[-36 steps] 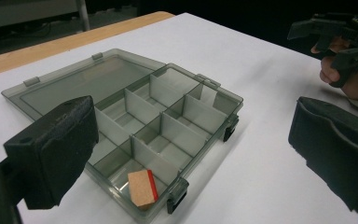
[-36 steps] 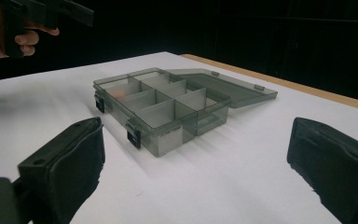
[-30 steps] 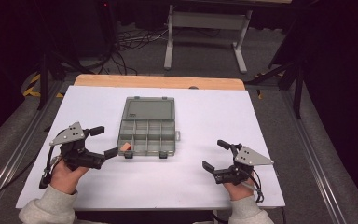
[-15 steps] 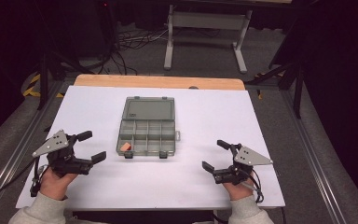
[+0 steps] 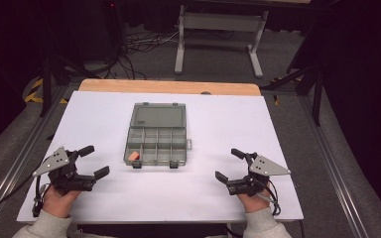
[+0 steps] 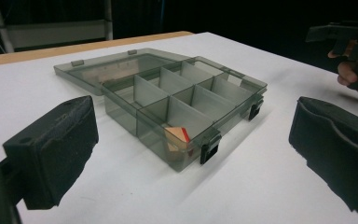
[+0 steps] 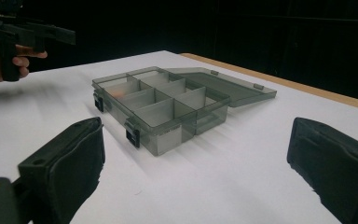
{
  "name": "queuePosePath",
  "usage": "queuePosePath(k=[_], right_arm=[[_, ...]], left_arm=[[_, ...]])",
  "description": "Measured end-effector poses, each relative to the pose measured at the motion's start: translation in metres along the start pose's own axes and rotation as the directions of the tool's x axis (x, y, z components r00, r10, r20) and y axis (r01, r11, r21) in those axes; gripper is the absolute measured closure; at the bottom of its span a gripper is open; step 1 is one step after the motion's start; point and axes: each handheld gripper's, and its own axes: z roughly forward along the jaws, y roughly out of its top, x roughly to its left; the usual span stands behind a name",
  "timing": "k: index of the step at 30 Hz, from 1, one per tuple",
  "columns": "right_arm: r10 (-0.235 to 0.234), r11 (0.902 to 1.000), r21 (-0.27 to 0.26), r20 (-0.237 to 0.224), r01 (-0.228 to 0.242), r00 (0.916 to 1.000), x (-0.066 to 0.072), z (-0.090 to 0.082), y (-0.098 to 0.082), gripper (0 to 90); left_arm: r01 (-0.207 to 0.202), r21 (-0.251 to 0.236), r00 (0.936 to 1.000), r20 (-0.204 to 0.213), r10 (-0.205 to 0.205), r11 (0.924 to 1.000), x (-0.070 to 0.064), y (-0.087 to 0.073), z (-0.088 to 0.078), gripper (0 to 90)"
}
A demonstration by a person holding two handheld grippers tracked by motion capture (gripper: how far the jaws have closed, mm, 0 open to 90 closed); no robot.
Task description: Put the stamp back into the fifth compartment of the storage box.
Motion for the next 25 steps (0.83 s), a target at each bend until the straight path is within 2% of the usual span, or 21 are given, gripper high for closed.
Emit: queuePosePath(k=[4,8,12,16,25], right_arm=[[0.001,1.0000,0.000,0.001,-0.001,1.0000,0.000,0.000,0.000,4.8],[-0.003,1.0000,0.005,0.003,0.003,1.0000,-0.001,0.000,0.000,4.8],[0.003,1.0000,0.000,0.010,-0.003,0.9999,-0.003,-0.003,0.000,4.8],[0.005,1.0000,0.004,0.012,-0.005,0.9999,-0.004,-0.003,0.000,4.8],[0.005,0.9999,0.010,0.015,-0.005,0.9999,-0.004,-0.004,0.000,4.8]], left_arm=[[-0.002,-0.020,1.0000,-0.009,0.002,0.9998,0.000,-0.007,-0.002,2.2],[0.030,-0.047,0.9996,-0.001,-0.030,0.9985,0.002,-0.016,-0.002,2.0],[0.039,-0.028,0.9992,-0.011,-0.039,0.9989,0.006,-0.024,0.001,1.6],[0.034,-0.051,0.9991,-0.024,-0.036,0.9981,0.007,-0.023,0.000,1.3],[0.028,-0.065,0.9992,-0.028,-0.029,0.9975,0.006,-0.023,0.000,1.2]])
